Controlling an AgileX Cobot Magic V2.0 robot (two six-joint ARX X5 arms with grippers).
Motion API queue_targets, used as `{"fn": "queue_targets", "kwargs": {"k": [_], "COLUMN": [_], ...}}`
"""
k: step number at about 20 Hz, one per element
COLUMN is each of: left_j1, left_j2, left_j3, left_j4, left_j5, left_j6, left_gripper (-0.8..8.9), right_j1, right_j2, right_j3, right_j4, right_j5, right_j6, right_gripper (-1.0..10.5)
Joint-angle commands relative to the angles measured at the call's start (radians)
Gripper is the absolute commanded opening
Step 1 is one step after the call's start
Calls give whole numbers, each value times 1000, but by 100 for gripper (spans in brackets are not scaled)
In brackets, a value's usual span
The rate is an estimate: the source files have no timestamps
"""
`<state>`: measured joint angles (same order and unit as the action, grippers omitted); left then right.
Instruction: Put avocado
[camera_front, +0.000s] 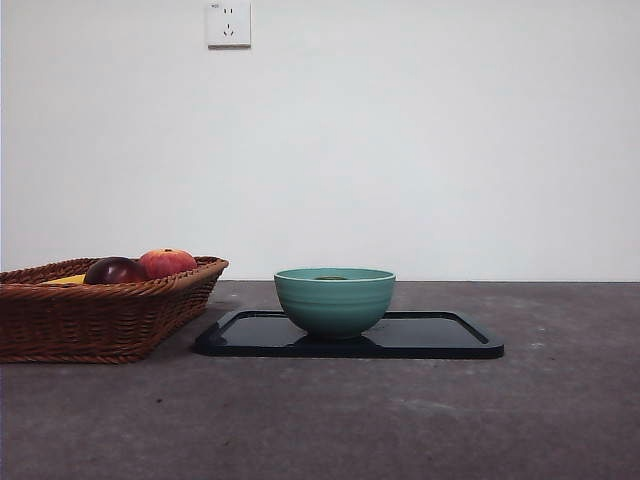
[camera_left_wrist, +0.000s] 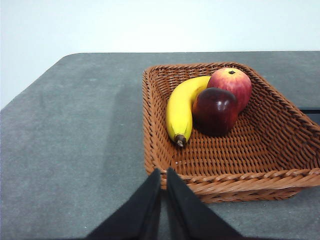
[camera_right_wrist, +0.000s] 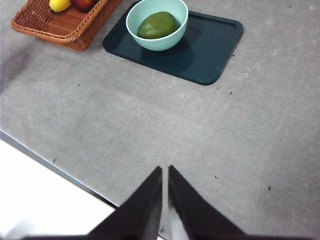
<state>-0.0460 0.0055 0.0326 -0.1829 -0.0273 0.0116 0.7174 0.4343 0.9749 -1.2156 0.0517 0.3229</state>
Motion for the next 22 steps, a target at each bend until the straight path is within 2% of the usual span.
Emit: {"fn": "queue_targets", "kwargs": {"k": [1,13,15,17,19,22], "left_j1": [1,1,1,1,1,1], "left_j2": [-2,-2,-2,-2,-2,-2], "left_j3": [-22,-22,-22,-22,-22,-21], "left_j4": [-7,-7,-7,-7,-7,-7], "left_j5": [1,1,1,1,1,1], "left_j6": [-4,-4,-4,-4,-4,-4], "left_gripper": [18,18,18,18,18,18], "right_j1": [8,8,-36,-113,-193,-337], "right_j2": [1,0,-10,-25,-58,-158], "right_j3": [7,7,7,7,-6,-110], "right_j4": [11,11,11,10,68,341], "right_j5": [1,1,0,3,72,66], "right_j6": [10,10,7,-29,-92,-267], "right_gripper": [15,15,15,15,15,15]}}
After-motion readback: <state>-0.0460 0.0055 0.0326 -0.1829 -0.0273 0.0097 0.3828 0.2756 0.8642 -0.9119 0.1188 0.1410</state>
